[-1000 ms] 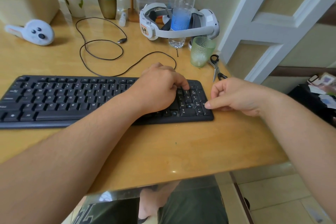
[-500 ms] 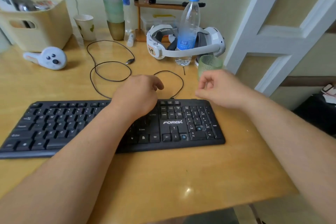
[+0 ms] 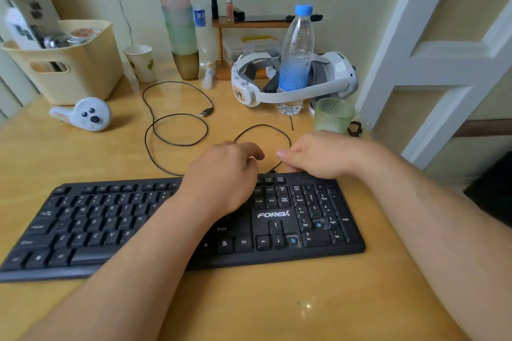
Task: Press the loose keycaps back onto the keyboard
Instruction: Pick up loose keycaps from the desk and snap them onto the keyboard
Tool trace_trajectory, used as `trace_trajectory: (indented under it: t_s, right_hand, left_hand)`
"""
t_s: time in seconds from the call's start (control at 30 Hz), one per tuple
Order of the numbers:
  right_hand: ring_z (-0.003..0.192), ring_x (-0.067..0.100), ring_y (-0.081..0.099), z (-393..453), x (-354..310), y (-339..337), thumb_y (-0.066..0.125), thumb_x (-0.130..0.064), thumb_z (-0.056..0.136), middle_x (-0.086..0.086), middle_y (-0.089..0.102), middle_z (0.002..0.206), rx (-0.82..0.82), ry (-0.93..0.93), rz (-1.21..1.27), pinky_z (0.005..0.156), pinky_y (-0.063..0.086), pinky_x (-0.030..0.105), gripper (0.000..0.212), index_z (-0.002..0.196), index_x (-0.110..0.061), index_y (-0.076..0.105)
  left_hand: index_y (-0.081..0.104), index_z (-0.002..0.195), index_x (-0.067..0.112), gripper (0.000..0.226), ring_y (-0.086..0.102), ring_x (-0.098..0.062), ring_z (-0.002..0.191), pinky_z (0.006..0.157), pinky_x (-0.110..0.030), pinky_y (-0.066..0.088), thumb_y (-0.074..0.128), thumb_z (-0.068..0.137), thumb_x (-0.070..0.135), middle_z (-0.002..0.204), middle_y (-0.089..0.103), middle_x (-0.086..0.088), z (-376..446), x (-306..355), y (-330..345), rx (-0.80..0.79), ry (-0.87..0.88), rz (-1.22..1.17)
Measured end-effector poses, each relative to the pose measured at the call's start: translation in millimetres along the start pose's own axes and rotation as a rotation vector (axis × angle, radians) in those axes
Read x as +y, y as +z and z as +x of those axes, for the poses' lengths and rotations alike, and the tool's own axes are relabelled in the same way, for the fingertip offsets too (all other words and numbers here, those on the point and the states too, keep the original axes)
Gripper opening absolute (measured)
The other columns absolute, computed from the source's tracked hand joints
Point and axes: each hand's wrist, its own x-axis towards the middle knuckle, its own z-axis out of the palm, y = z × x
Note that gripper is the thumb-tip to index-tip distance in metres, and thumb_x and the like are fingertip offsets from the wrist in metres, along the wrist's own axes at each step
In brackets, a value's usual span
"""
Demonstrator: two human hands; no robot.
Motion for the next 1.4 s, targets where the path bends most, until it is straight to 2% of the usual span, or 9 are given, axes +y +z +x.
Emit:
trace_trajectory:
  t_s: [0.23, 0.3, 0.43, 0.53, 0.67, 0.87, 1.0, 1.2, 1.4]
  right_hand:
    - [0.063, 0.018, 0.054, -3, 15, 16, 0.053, -0.057, 0.100, 0.001, 0.056, 0.063, 0.352, 0.028, 0.026, 0.053, 0.034, 0.027, 0.058, 0.068, -0.011, 0.066]
    - [0.066, 0.012, 0.056, -3, 20, 19, 0.064, -0.054, 0.094, -0.006, 0.060, 0.065, 0.420, 0.021, 0.094, 0.053, 0.035, 0.026, 0.045, 0.068, -0.017, 0.069]
    - [0.077, 0.005, 0.062, -1, 30, 27, 0.081, -0.029, 0.080, -0.014, 0.066, 0.075, 0.475, 0.018, 0.196, 0.059, 0.043, 0.020, 0.008, 0.077, -0.031, 0.075]
    - [0.077, 0.003, 0.066, -1, 31, 33, 0.087, -0.023, 0.078, -0.013, 0.071, 0.083, 0.507, -0.067, 0.404, 0.073, 0.056, 0.024, 0.016, 0.084, -0.034, 0.077]
    - [0.090, 0.009, 0.072, -6, 15, 40, 0.087, -0.006, 0.077, -0.011, 0.072, 0.098, 0.517, -0.310, 0.689, 0.086, 0.061, 0.027, 0.040, 0.093, -0.041, 0.076]
    - [0.096, 0.013, 0.073, -8, 10, 43, 0.080, 0.010, 0.079, 0.001, 0.074, 0.100, 0.504, -0.404, 0.851, 0.088, 0.060, 0.028, 0.053, 0.100, -0.038, 0.073]
    - [0.096, 0.013, 0.074, -9, 9, 43, 0.080, 0.013, 0.079, 0.003, 0.075, 0.101, 0.507, -0.440, 0.873, 0.089, 0.059, 0.027, 0.052, 0.099, -0.033, 0.074]
    - [0.090, 0.006, 0.069, -12, 6, 39, 0.087, 0.005, 0.073, -0.009, 0.070, 0.096, 0.614, -0.456, 0.707, 0.084, 0.059, 0.025, 0.047, 0.096, -0.035, 0.075]
    - [0.080, 0.009, 0.064, -15, 6, 38, 0.090, -0.006, 0.072, -0.008, 0.067, 0.091, 0.654, -0.522, 0.436, 0.073, 0.055, 0.021, 0.029, 0.094, -0.024, 0.082]
  left_hand:
    - [0.066, 0.123, 0.041, 0.036, 0.059, -0.019, 0.106, 0.089, -0.038, 0.052, 0.042, 0.102, 0.025, 0.115, 0.062, 0.007, -1, 4, 3, 0.005, 0.029, 0.003]
    - [0.067, 0.122, 0.042, 0.035, 0.059, -0.015, 0.102, 0.086, -0.037, 0.052, 0.044, 0.102, 0.025, 0.113, 0.062, 0.009, -2, 5, 3, 0.018, 0.040, -0.002]
    - [0.067, 0.118, 0.044, 0.033, 0.059, -0.008, 0.094, 0.082, -0.035, 0.054, 0.047, 0.101, 0.024, 0.106, 0.061, 0.016, -4, 8, 3, 0.036, 0.053, -0.032]
    - [0.069, 0.115, 0.044, 0.032, 0.060, -0.004, 0.093, 0.084, -0.034, 0.054, 0.053, 0.098, 0.023, 0.100, 0.062, 0.018, -4, 11, 1, 0.061, 0.077, -0.073]
    - [0.067, 0.111, 0.041, 0.020, 0.060, 0.004, 0.091, 0.082, -0.022, 0.049, 0.061, 0.097, 0.028, 0.092, 0.067, 0.021, -7, 17, 0, 0.092, 0.096, -0.205]
    - [0.053, 0.104, 0.038, 0.015, 0.063, -0.011, 0.066, 0.065, -0.028, 0.049, 0.065, 0.099, 0.032, 0.095, 0.075, 0.021, -6, 17, -3, 0.069, 0.032, -0.434]
    - [0.053, 0.107, 0.039, 0.017, 0.056, -0.008, 0.058, 0.059, -0.025, 0.047, 0.065, 0.099, 0.031, 0.095, 0.077, 0.016, -7, 17, -6, 0.052, 0.013, -0.537]
    - [0.055, 0.114, 0.036, 0.023, 0.053, -0.005, 0.056, 0.054, -0.019, 0.043, 0.069, 0.098, 0.027, 0.093, 0.077, 0.009, -8, 17, -8, 0.019, 0.011, -0.641]
    - [0.054, 0.117, 0.036, 0.033, 0.062, -0.004, 0.069, 0.064, -0.021, 0.048, 0.072, 0.095, 0.019, 0.091, 0.076, 0.008, -7, 16, -5, 0.002, 0.032, -0.649]
